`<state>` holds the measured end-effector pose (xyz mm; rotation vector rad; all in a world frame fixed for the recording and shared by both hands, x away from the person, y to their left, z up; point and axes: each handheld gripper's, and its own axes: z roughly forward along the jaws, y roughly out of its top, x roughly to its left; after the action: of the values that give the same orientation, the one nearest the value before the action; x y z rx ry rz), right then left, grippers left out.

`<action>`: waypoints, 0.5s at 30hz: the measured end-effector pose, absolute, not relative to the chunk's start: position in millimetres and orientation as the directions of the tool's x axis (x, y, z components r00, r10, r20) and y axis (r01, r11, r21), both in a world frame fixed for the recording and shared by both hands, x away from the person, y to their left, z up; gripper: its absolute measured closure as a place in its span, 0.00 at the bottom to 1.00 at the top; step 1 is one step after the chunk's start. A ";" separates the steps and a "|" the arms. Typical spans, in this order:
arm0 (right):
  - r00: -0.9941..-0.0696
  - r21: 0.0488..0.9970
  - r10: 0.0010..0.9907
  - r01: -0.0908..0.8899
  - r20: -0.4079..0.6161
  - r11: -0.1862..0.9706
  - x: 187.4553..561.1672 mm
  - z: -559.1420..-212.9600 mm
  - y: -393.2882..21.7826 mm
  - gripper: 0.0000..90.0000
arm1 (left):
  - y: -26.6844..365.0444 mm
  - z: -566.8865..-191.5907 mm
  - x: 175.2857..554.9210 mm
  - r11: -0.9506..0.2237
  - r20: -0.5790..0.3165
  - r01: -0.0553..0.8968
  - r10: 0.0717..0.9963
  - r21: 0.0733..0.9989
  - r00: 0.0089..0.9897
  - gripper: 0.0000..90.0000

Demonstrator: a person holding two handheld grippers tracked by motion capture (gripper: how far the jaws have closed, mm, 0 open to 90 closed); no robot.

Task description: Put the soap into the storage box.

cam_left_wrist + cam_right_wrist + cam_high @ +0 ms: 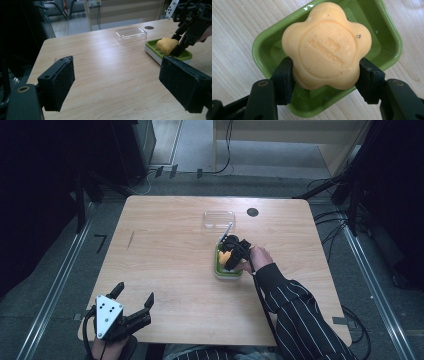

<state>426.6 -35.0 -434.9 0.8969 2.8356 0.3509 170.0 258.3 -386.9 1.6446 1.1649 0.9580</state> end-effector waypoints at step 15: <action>-0.817 0.269 0.572 0.536 -0.074 0.800 429.0 -439.3 -36.1 0.44 | 258.0 -386.9 170.0 -0.175 0.099 0.283 0.960 0.943 0.263 0.15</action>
<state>429.0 -36.1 -439.3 0.8789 2.8351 0.3565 170.0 258.0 -386.9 1.6458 1.1655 0.9580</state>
